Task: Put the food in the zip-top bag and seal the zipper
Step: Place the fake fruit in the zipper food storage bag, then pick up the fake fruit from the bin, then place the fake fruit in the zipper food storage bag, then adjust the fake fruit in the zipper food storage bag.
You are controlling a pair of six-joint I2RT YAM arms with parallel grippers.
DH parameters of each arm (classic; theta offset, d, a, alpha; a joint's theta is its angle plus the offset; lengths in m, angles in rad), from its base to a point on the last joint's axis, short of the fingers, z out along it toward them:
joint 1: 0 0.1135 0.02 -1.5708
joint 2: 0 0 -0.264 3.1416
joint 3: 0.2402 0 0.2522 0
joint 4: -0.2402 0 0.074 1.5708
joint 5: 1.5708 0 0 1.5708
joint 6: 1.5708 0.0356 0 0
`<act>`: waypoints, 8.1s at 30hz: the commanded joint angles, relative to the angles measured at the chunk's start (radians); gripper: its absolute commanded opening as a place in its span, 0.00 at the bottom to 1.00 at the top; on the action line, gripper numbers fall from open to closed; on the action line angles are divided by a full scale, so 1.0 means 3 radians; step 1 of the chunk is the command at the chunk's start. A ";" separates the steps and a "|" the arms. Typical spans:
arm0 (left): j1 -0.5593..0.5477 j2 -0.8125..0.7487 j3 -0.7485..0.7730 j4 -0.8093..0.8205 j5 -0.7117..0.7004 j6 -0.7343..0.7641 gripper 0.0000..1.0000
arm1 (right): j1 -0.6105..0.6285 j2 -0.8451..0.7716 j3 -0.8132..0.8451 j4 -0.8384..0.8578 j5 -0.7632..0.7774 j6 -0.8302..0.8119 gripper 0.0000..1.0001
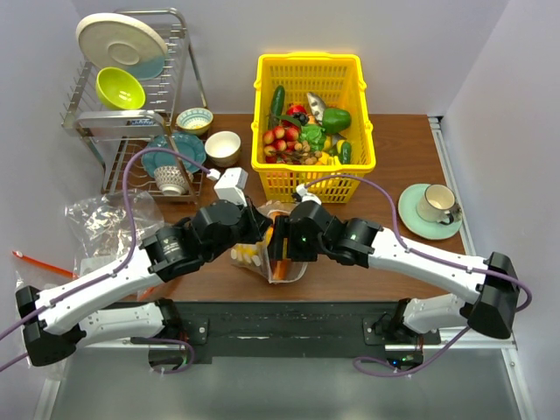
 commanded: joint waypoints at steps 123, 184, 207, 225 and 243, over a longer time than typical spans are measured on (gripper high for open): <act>0.0023 0.0656 0.0986 -0.0780 0.0221 0.0314 0.00 | -0.1556 -0.1283 -0.0471 0.1790 -0.2402 -0.0691 0.00; 0.0443 0.0503 0.0823 -0.0325 0.1234 0.0002 0.00 | -0.0482 -0.1682 -0.1568 0.2671 0.0605 -0.1150 0.55; 0.0494 0.0482 0.0705 -0.0504 0.1070 0.0258 0.00 | -0.0487 -0.1034 0.0825 -0.1204 0.0328 -0.1534 0.63; 0.0489 0.0533 0.0598 -0.0427 0.1249 0.0324 0.00 | -0.0487 0.0021 0.1700 -0.1681 0.0287 -0.2071 0.80; 0.0489 0.0549 0.0633 -0.0427 0.1254 0.0345 0.00 | -0.0497 0.0174 0.1501 -0.1543 -0.0030 -0.2183 0.57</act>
